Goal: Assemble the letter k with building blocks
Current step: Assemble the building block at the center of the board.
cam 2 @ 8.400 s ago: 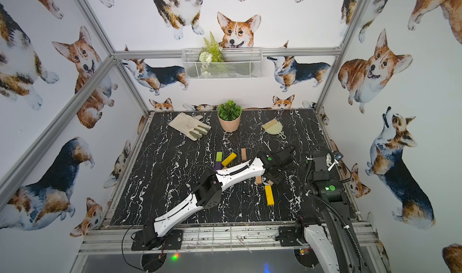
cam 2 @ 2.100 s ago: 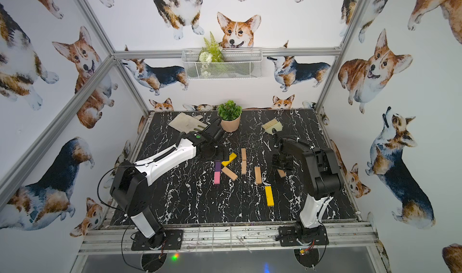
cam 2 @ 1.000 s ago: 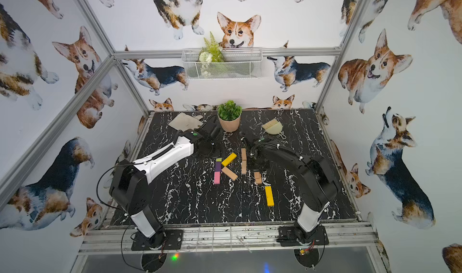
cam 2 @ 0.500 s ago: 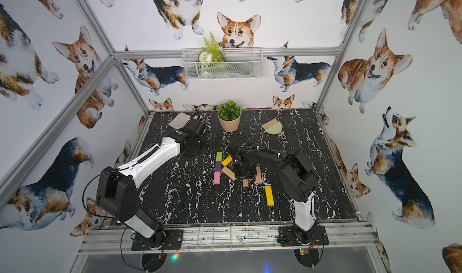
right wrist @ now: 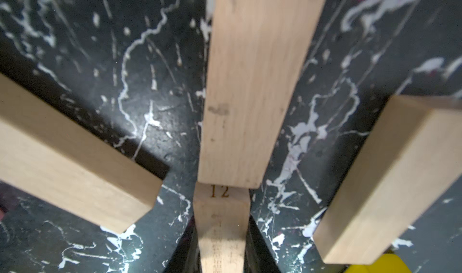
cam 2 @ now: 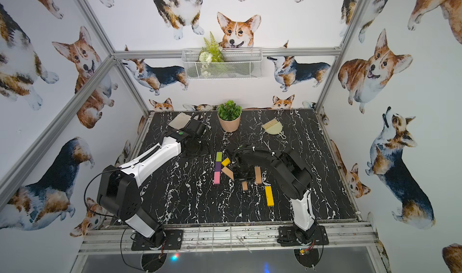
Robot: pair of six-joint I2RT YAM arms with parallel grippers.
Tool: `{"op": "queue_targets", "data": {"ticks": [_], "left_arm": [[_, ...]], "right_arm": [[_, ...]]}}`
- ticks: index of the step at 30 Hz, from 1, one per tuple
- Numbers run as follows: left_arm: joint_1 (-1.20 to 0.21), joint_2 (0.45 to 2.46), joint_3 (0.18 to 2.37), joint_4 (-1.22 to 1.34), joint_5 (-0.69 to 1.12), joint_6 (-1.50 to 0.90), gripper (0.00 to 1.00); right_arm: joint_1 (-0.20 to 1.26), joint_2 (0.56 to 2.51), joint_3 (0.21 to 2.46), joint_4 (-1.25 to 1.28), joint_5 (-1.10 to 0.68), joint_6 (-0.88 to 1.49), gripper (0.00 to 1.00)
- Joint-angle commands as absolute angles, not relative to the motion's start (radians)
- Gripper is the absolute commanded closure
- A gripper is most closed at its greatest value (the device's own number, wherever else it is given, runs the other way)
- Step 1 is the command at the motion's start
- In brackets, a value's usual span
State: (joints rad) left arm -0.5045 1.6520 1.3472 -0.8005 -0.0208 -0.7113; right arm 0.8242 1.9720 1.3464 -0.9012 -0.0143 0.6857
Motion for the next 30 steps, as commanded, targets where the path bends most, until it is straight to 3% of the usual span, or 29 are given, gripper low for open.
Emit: {"op": "queue_targets", "data": {"ticks": [1,12,24,30], "left_arm": [[-0.503,1.652,1.341,-0.794,-0.017,-0.727,0.0],[-0.503,1.652,1.335,-0.784,-0.003,-0.733,0.0],[-0.505,1.653,1.331,-0.779,0.002,-0.738,0.0],[-0.505,1.653,1.332,-0.778,0.002,-0.738,0.0]], "right_arm": [[0.825,1.998,1.346,-0.871,0.013,0.71,0.76],[0.813,2.008,1.356,-0.867,0.039,0.721,0.76],[0.804,2.022,1.368,-0.861,0.031,0.726,0.67],[0.803,2.014,1.359,-0.855,0.037,0.733,0.78]]}}
